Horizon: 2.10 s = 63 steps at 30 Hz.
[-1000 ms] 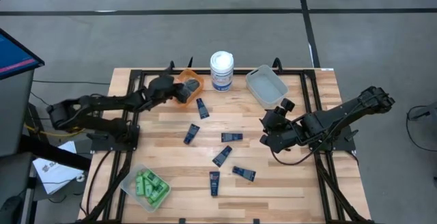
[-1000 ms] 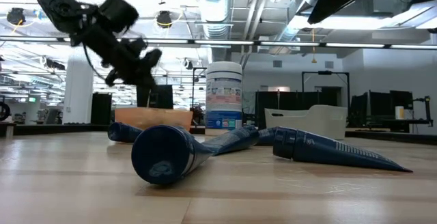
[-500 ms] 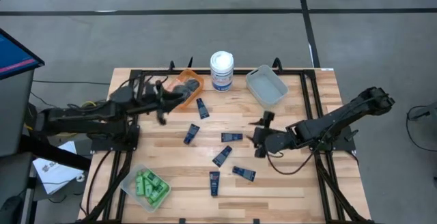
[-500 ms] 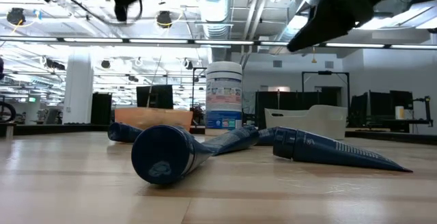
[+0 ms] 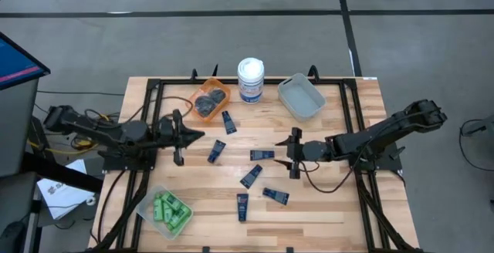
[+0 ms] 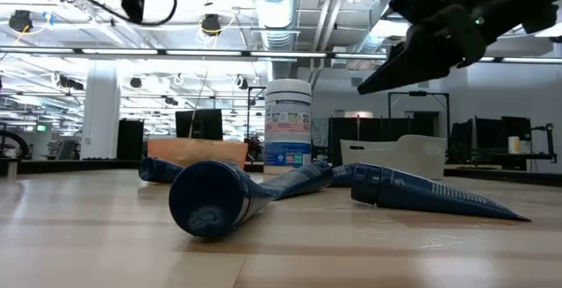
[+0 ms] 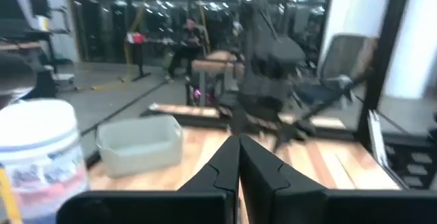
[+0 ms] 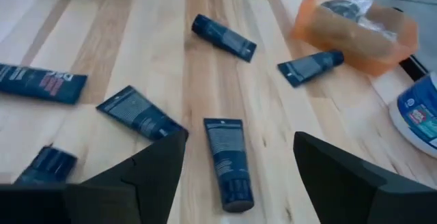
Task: Pick & Place Travel size toiletries
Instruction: Put the shaving cream into the gray bin
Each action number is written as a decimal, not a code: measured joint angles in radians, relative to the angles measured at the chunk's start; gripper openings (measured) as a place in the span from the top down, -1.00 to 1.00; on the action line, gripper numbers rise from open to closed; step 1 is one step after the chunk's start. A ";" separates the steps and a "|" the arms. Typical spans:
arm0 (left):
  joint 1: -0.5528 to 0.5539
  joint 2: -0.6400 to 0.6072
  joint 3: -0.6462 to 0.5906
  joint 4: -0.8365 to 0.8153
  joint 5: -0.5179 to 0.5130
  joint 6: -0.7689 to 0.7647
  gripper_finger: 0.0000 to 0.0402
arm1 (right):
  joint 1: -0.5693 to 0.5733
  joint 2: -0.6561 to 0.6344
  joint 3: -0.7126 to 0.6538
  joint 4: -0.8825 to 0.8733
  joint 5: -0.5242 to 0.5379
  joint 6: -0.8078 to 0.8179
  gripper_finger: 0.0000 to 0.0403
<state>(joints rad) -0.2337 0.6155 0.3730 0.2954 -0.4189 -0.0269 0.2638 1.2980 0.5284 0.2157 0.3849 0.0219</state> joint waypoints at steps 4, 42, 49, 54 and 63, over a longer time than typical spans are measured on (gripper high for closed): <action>-0.039 -0.007 -0.069 0.024 0.000 -0.011 0.99 | -0.027 0.047 -0.003 0.030 -0.022 -0.025 -0.35; -0.063 -0.370 -0.366 0.013 0.060 -0.039 1.00 | -0.201 0.481 0.013 0.312 -0.234 -0.036 -0.18; -0.063 -0.381 -0.366 -0.002 0.046 -0.038 1.00 | -0.203 0.481 0.011 0.311 -0.245 -0.046 0.26; -0.063 -0.447 -0.352 0.003 -0.028 0.020 1.00 | -0.203 0.481 0.011 0.311 -0.238 -0.052 0.45; -0.063 -0.586 -0.354 -0.156 0.096 0.045 1.00 | -0.204 0.482 0.010 0.310 -0.234 -0.048 0.32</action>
<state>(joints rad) -0.2962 0.0295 0.0189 0.1394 -0.3232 0.0185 0.0593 1.7798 0.5385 0.5255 0.1513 -0.0264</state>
